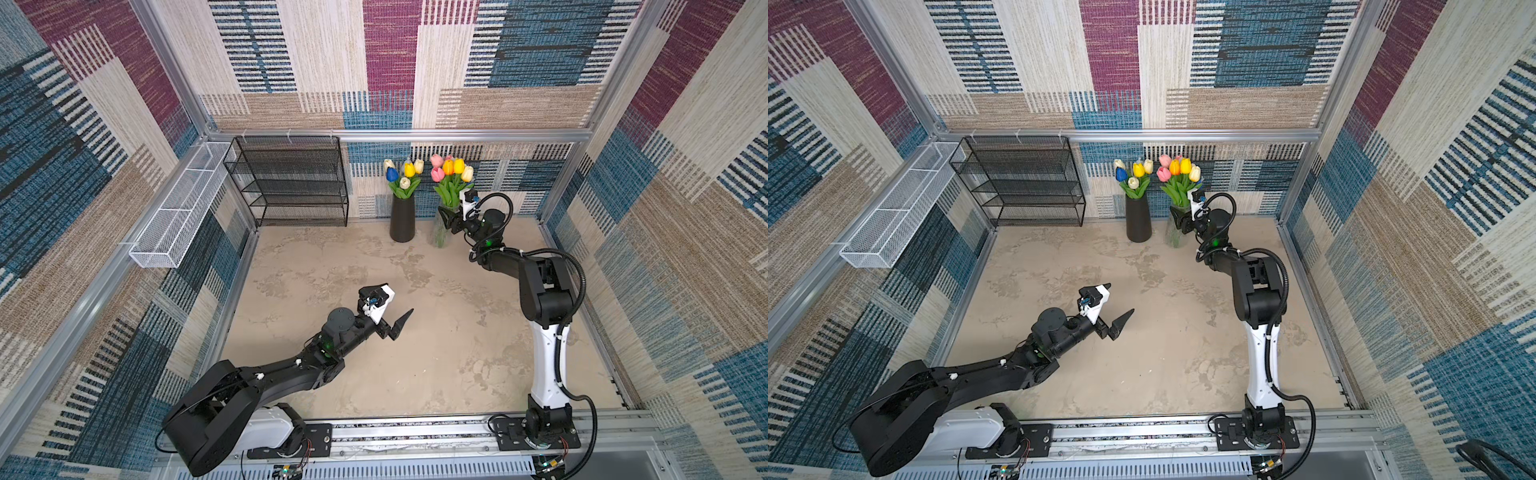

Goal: Arrange the flowers into the vase

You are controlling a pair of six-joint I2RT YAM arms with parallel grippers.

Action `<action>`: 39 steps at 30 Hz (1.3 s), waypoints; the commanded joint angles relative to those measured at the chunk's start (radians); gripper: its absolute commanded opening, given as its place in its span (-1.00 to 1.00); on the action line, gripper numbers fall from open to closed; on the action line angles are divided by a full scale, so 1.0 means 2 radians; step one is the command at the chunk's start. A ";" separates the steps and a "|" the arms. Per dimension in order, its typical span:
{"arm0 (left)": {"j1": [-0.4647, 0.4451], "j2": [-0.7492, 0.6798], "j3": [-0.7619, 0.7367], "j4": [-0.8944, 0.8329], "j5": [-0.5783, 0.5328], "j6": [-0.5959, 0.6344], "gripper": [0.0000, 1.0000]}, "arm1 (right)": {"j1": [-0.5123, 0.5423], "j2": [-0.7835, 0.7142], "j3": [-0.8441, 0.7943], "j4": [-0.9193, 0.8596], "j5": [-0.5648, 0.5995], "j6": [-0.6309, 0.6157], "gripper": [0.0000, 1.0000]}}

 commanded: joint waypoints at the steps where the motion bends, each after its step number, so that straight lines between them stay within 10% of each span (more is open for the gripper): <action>1: 0.000 -0.001 0.005 0.007 -0.005 -0.013 0.98 | 0.000 0.016 0.031 0.040 -0.016 -0.001 -0.42; 5: 0.000 0.003 0.009 0.008 -0.007 -0.008 0.98 | 0.000 0.030 0.034 0.052 -0.017 -0.011 -0.22; 11: 0.008 -0.003 0.018 -0.007 -0.012 -0.008 0.98 | 0.001 0.034 0.042 0.042 -0.021 -0.014 0.72; 18: 0.065 -0.042 0.038 -0.062 -0.021 -0.031 0.98 | 0.001 -0.023 0.000 0.045 -0.006 -0.006 0.96; 25: 0.106 -0.063 0.049 -0.135 -0.283 -0.007 0.98 | 0.001 -0.161 -0.183 0.138 0.045 0.010 0.99; 29: 0.133 -0.052 0.035 -0.178 -0.431 0.005 0.98 | 0.004 -0.289 -0.335 0.161 0.113 0.031 0.99; 39: 0.196 -0.002 -0.067 -0.038 -0.399 -0.025 0.98 | 0.073 -0.549 -0.608 0.079 0.455 -0.006 0.99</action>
